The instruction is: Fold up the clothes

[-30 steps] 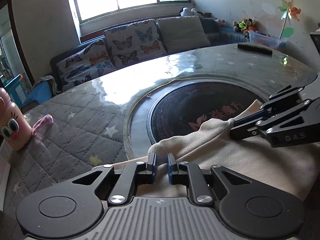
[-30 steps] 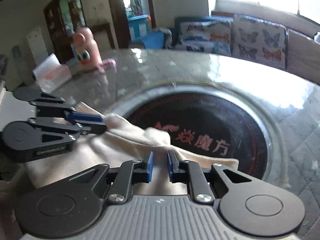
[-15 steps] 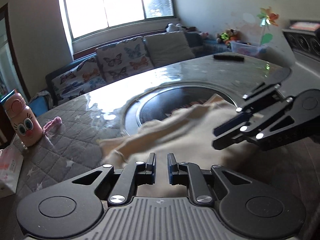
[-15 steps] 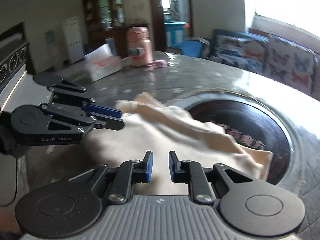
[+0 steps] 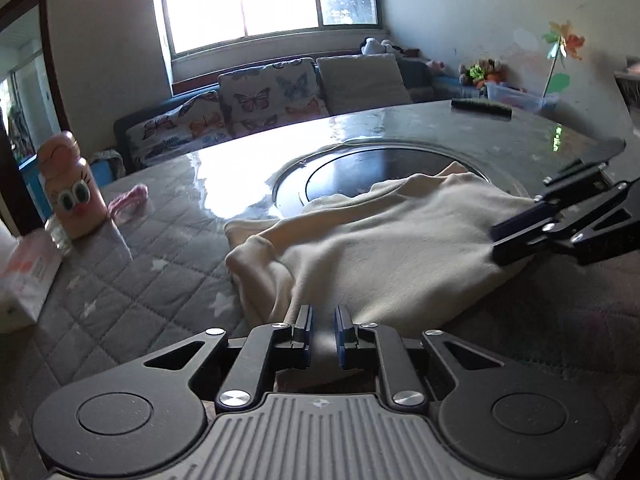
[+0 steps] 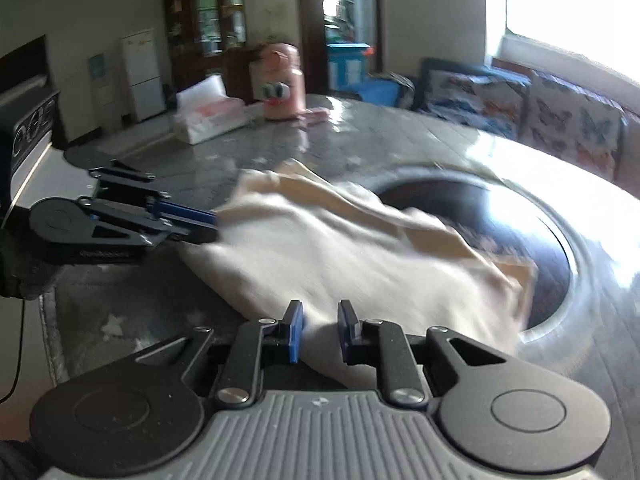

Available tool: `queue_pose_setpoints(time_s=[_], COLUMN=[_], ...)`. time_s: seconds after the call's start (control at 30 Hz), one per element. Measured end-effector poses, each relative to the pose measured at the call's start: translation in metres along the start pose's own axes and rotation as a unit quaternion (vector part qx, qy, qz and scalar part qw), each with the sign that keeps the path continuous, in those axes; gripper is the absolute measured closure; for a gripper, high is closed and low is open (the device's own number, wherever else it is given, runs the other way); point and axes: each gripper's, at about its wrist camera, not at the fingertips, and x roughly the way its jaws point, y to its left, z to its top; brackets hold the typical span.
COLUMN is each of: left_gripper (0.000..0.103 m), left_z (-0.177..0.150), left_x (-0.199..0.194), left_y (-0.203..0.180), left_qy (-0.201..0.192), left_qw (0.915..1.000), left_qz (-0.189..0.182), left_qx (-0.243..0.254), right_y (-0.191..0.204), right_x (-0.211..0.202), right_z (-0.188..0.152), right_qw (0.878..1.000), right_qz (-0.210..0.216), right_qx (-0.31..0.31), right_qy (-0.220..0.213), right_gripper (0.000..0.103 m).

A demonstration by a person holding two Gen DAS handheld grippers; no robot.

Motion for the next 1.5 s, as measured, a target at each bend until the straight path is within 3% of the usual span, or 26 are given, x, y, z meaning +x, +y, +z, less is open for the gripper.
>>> queue_pose_setpoints(time_s=[0.23,0.3,0.53,0.67,0.8,0.97,1.03,1.1,1.17,1.2,1.5], left_gripper=[0.089,0.09,0.093,0.093,0.09,0.088,0.075,0.073,0.078,0.096,0.098], left_z=[-0.001,0.0,0.002,0.009,0.021,0.029,0.03,0.031,0.031,0.031,0.028], left_x=[-0.003,-0.002,-0.003,-0.011,-0.016,0.004,0.014,0.022,0.027,0.029,0.046], left_y=[0.004,0.003,0.003,0.011,0.021,0.046,0.053,0.056,0.058,0.059,0.073], left_qy=[0.005,0.008,0.02,0.013,-0.003,0.012,0.02,0.022,0.023,0.023,0.02], left_qw=[0.9998,0.9998,0.999,0.9969,0.9977,0.9944,0.9924,0.992,0.9922,0.9925,0.9948], left_qz=[-0.014,-0.016,-0.031,-0.054,-0.027,0.014,0.013,0.012,0.007,0.007,0.009], left_qx=[-0.016,-0.013,-0.026,-0.056,-0.061,-0.104,-0.121,-0.123,-0.122,-0.12,-0.1], right_y=[-0.036,-0.047,-0.045,-0.046,-0.046,-0.038,-0.033,-0.028,-0.025,-0.024,-0.02], right_x=[-0.022,-0.025,-0.027,-0.034,-0.024,-0.01,-0.007,-0.004,-0.002,-0.001,0.007], right_z=[-0.017,-0.023,-0.02,-0.008,-0.001,0.003,0.007,0.009,0.009,0.009,0.004], right_qw=[0.998,0.996,0.998,0.998,0.998,0.999,1.0,1.0,1.0,1.0,1.0], right_qz=[-0.028,-0.019,-0.03,-0.031,-0.023,-0.009,-0.003,-0.001,0.0,0.0,-0.001], right_qx=[0.064,0.088,0.055,0.049,0.05,0.039,0.03,0.017,0.008,0.007,-0.008], right_qy=[0.004,0.003,0.028,0.004,-0.001,-0.001,-0.002,-0.002,-0.001,0.0,0.014], right_gripper=[0.087,0.095,0.096,0.094,0.093,0.092,0.09,0.087,0.087,0.087,0.087])
